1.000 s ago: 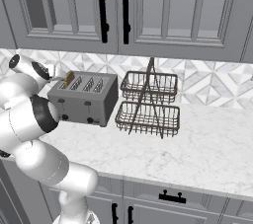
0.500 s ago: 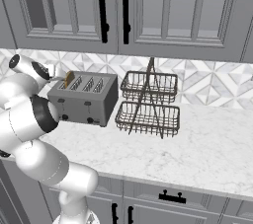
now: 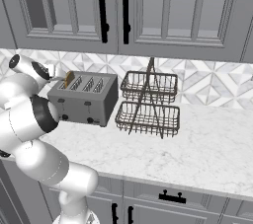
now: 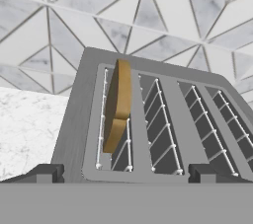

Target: Start the toaster. Once the lever pops up, take the bread to the plate on the dining counter.

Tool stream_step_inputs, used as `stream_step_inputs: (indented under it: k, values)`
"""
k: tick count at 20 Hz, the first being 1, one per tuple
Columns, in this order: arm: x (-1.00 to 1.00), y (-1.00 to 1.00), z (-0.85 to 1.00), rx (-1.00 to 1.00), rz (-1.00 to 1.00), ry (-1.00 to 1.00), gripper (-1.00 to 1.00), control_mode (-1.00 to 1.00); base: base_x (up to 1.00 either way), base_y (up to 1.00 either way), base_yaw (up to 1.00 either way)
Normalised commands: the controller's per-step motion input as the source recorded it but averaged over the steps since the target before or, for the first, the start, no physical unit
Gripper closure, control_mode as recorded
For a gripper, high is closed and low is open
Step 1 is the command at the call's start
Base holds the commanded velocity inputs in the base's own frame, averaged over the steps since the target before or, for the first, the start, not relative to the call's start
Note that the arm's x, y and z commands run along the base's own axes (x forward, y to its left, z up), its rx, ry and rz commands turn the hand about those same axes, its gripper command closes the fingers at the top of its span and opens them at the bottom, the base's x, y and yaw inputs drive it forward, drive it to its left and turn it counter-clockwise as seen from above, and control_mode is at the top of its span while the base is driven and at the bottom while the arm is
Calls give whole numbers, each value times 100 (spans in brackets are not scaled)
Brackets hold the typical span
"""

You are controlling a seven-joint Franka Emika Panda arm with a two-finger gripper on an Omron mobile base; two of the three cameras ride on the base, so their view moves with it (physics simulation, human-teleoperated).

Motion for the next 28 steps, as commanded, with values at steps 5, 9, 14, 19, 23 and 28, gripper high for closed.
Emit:
stream_step_inputs:
  k: [5, 9, 14, 19, 23, 28]
  values:
    - [0, 0, 0, 0, 0, 0, -100, -100, 0, 0, 0]
    - [0, 0, 0, 0, 0, 0, -100, -100, 0, 0, 0]
    - [0, 0, 0, 0, 0, 0, -100, -100, 0, 0, 0]
    - [0, 0, 0, 0, 0, 0, -100, -100, 0, 0, 0]
    - [0, 0, 0, 0, 0, 0, -100, -100, 0, 0, 0]
    - [1, 0, 0, 0, 0, 0, -100, -100, 0, 0, 0]
